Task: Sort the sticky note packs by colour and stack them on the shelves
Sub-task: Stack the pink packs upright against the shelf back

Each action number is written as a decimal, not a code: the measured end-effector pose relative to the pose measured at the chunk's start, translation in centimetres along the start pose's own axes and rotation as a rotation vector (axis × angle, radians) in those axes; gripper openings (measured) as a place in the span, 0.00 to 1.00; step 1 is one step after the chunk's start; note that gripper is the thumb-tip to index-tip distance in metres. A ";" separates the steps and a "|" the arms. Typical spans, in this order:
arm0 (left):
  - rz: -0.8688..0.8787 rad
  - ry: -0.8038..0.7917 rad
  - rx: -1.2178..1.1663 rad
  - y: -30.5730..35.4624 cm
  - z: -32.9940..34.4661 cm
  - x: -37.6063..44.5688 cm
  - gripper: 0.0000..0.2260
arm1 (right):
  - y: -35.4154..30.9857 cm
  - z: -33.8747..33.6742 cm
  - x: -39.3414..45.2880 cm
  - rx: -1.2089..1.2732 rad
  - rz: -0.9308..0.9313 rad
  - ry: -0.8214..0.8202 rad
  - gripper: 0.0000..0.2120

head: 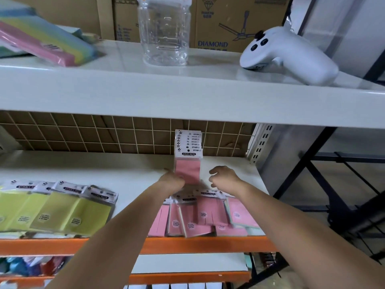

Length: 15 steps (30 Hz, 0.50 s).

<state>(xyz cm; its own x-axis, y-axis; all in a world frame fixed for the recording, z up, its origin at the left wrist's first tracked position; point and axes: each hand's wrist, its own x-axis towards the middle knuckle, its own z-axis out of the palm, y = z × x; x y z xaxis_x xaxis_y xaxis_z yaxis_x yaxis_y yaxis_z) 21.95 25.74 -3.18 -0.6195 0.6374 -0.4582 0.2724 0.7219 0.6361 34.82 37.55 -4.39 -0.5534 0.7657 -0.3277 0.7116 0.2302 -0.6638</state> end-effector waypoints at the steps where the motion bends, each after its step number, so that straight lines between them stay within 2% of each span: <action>1: -0.007 0.037 -0.015 -0.1 0.3 -0.2 0.22 | 0.3 -0.4 -0.2 -0.065 -0.032 0.000 0.18; 5: 0.013 0.205 0.203 -0.3 1.8 -1.5 0.27 | 1.4 -2.0 -0.9 -0.239 -0.068 0.042 0.13; 8: 0.135 0.268 0.309 0.7 2.8 -3.3 0.24 | 2.7 -3.0 -1.5 -0.300 -0.019 0.072 0.11; 10: 0.198 0.243 0.330 1.7 3.8 -4.3 0.21 | 3.6 -3.7 -1.9 -0.351 -0.003 0.059 0.11; 15: 0.212 0.069 0.293 3.2 7.3 -6.0 0.20 | 5.3 -5.1 -3.0 -0.415 0.057 0.053 0.11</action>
<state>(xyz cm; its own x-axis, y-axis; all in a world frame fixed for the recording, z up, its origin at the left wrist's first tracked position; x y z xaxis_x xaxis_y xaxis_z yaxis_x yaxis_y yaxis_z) 31.88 26.22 -2.91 -0.5721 0.7688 -0.2858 0.5933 0.6285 0.5030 42.42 39.50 -3.49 -0.4929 0.8115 -0.3138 0.8603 0.4007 -0.3152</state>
